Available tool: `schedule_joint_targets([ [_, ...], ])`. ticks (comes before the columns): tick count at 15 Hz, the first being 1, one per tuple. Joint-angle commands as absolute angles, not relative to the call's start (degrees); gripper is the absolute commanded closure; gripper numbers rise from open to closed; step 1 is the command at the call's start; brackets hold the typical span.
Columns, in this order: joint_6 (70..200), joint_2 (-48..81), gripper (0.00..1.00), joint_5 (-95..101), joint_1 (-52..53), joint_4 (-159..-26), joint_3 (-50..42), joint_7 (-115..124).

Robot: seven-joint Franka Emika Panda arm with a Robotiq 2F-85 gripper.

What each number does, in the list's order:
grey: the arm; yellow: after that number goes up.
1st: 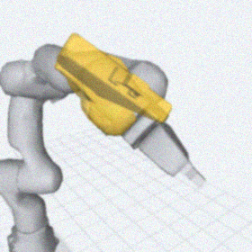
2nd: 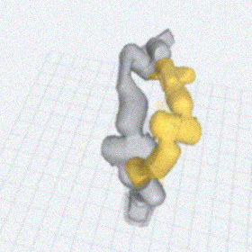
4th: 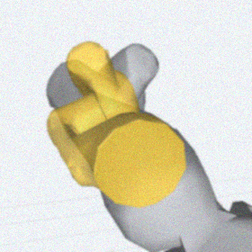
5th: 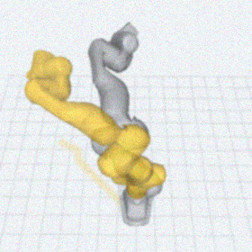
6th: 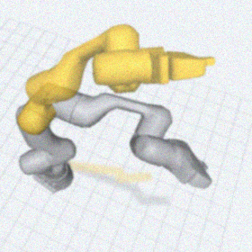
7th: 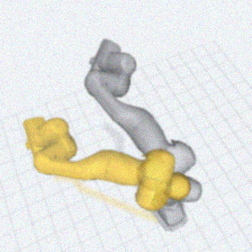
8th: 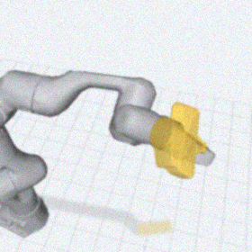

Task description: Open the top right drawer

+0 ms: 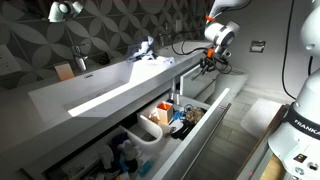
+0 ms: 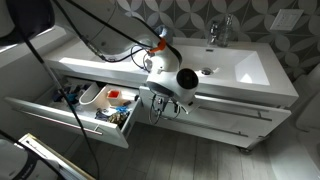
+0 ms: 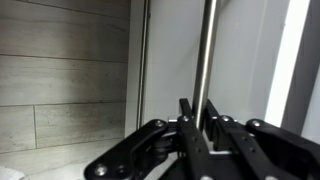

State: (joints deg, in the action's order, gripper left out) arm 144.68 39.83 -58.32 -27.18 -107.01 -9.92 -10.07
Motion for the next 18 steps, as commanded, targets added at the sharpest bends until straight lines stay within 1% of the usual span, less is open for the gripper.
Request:
schedule_joint_targets([
  [1,145.0,41.3,0.96,-55.2,-26.7,-113.1,-12.9,-8.6],
  [18,142.3,42.5,0.96,-54.8,-27.2,-111.7,-12.0,-10.2],
])
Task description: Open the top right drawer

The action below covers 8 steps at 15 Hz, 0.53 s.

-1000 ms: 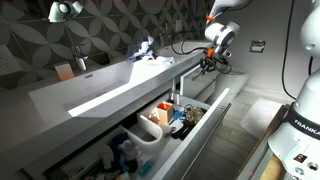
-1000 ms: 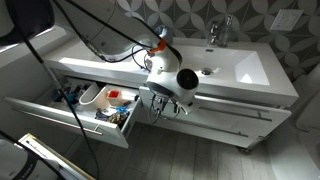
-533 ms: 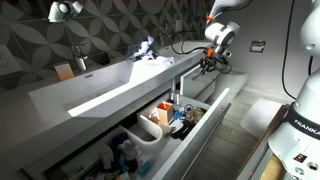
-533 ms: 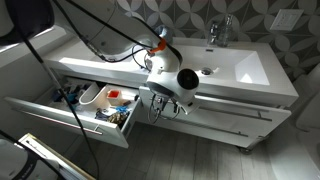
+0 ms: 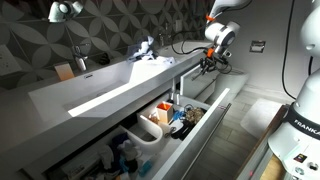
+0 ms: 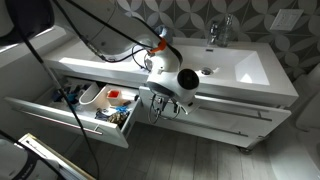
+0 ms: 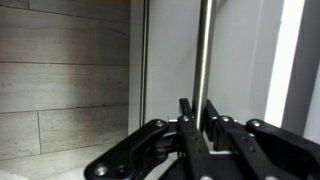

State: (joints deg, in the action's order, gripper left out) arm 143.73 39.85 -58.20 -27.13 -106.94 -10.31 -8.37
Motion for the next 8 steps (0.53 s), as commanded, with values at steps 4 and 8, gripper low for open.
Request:
schedule_joint_targets([
  [4,142.0,42.5,0.96,-54.9,-27.2,-111.6,-12.0,-9.8],
  [8,141.3,42.5,0.96,-55.1,-27.5,-111.5,-11.8,-10.0],
])
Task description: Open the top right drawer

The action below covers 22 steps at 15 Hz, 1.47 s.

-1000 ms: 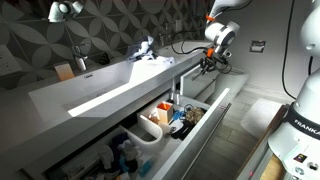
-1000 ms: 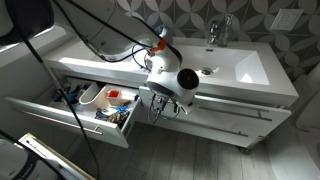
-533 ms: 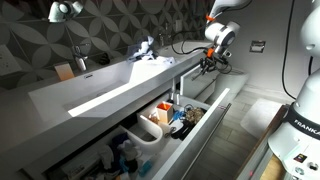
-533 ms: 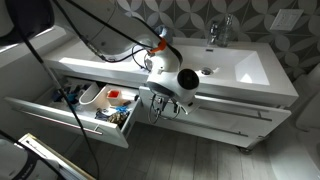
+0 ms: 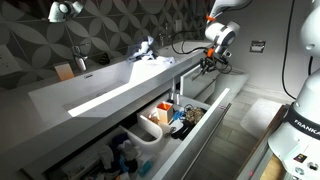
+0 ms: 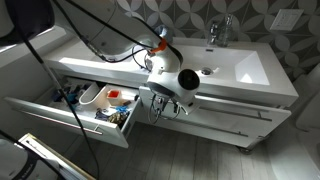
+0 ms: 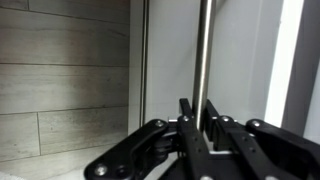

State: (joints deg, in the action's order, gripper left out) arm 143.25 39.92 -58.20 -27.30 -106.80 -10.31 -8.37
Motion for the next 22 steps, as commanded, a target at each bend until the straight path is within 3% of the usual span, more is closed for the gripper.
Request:
schedule_joint_targets([
  [1,141.0,42.5,0.96,-55.2,-27.7,-111.4,-11.7,-10.1],
  [13,140.4,43.0,0.96,-54.6,-27.5,-110.8,-12.5,-9.8],
  [14,140.3,42.9,0.58,-54.6,-27.5,-110.8,-12.5,-9.9],
  [15,140.7,43.0,0.57,-54.4,-27.3,-110.9,-12.7,-9.9],
  [17,141.0,43.1,0.46,-54.2,-27.3,-111.1,-13.0,-9.8],
  [22,141.6,43.8,0.12,-53.7,-27.3,-111.7,-13.8,-9.9],
])
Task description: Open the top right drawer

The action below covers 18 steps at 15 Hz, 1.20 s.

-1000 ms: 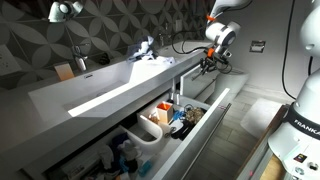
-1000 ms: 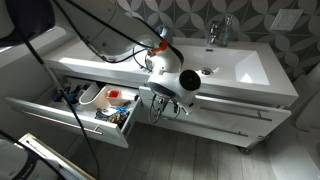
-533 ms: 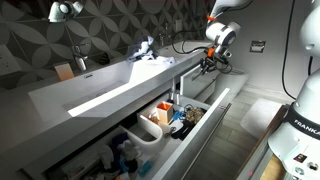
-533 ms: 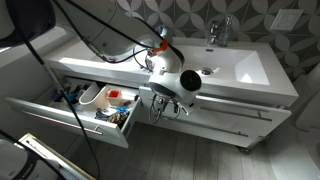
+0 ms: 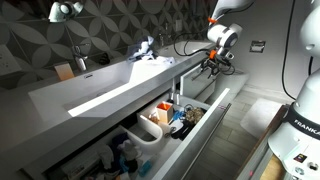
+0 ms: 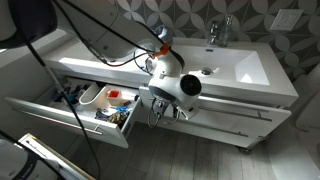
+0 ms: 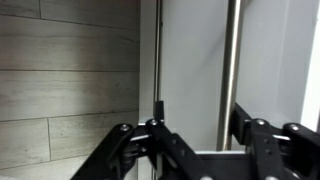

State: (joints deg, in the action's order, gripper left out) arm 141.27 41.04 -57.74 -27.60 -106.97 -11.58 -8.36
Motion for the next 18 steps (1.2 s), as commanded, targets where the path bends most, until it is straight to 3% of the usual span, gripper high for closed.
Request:
schedule_joint_targets([
  [1,141.5,44.0,0.06,-53.6,-27.4,-111.7,-13.8,-10.1],
  [3,141.5,44.5,0.0,-53.5,-27.5,-111.7,-14.0,-10.3],
  [13,139.4,45.2,0.0,-53.4,-28.5,-111.0,-14.0,-11.8],
  [18,144.7,45.6,0.0,-54.3,-27.2,-111.3,-14.6,-11.1],
])
